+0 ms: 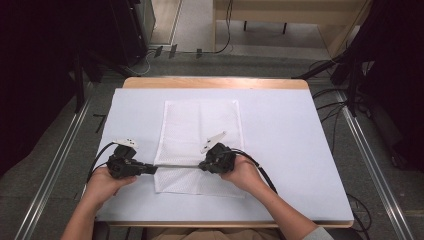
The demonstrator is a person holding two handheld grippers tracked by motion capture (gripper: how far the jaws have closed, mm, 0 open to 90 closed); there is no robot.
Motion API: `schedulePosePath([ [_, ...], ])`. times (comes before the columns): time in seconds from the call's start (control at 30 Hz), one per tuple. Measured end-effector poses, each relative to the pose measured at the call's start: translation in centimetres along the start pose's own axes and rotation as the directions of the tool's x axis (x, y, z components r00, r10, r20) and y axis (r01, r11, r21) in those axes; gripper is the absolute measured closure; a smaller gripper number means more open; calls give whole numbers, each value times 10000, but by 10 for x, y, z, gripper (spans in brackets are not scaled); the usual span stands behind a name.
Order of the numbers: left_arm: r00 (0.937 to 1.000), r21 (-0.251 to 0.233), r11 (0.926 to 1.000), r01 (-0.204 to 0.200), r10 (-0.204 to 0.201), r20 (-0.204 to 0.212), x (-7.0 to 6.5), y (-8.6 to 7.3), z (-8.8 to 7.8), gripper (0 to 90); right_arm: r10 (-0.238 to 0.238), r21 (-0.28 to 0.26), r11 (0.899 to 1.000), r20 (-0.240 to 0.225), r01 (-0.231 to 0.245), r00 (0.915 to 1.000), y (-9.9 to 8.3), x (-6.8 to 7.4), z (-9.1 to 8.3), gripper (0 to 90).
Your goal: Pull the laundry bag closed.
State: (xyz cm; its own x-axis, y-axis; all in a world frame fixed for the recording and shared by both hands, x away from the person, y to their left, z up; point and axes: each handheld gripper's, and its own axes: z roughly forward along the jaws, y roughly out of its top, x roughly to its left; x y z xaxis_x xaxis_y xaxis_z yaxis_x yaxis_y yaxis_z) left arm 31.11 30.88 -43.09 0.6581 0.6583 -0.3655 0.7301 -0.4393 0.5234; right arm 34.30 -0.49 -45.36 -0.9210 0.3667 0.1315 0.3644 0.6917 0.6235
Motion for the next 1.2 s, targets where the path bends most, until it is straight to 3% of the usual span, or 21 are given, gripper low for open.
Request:
schedulePosePath([
  [0.6,10000,32,10000,-1,1,-21,0,0,0,878,339,146,9993,110,-341,9994,-17,-11,-20,885],
  [1.2,10000,135,9999,-39,39,7,0,-1,1,877,439,172,9989,184,-442,9989,-25,-15,-29,885],
])
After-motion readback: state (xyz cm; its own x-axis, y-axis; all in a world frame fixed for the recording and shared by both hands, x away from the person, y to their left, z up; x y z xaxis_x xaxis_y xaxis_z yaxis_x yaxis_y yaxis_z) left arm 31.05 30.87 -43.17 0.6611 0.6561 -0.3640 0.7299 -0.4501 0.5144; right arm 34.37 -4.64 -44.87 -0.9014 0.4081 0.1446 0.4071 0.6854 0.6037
